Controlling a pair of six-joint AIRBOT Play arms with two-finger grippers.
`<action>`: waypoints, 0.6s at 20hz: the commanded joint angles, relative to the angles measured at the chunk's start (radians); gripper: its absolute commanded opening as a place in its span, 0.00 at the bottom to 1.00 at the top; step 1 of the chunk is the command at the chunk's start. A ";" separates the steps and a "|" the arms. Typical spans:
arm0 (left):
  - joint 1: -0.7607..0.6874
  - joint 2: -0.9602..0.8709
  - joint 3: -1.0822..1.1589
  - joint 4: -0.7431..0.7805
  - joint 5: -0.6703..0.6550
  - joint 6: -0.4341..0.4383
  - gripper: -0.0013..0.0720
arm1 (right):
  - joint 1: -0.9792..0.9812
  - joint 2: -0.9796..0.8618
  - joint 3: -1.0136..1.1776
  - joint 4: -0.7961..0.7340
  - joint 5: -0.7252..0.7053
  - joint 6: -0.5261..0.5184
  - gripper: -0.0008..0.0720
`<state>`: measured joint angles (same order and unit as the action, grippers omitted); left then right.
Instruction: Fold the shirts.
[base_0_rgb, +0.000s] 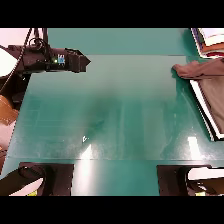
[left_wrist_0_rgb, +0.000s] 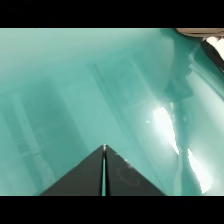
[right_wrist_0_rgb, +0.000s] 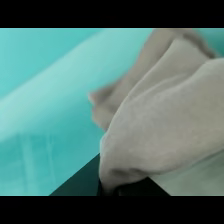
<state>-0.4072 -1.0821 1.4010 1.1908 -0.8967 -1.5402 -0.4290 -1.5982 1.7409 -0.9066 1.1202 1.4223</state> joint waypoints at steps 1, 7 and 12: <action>-0.003 0.000 0.000 -0.001 0.003 -0.009 0.05 | -0.036 0.000 0.072 -0.002 -0.037 -0.018 0.03; -0.003 0.000 0.000 -0.001 -0.029 -0.008 0.05 | -0.066 0.019 0.323 -0.003 0.075 0.029 0.03; -0.003 0.000 0.000 -0.001 -0.051 -0.008 0.05 | -0.149 0.192 0.130 -0.006 0.100 0.027 0.03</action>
<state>-0.4091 -1.0821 1.4010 1.1896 -0.9352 -1.5482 -0.5350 -1.4845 1.9423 -0.9100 1.1900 1.4441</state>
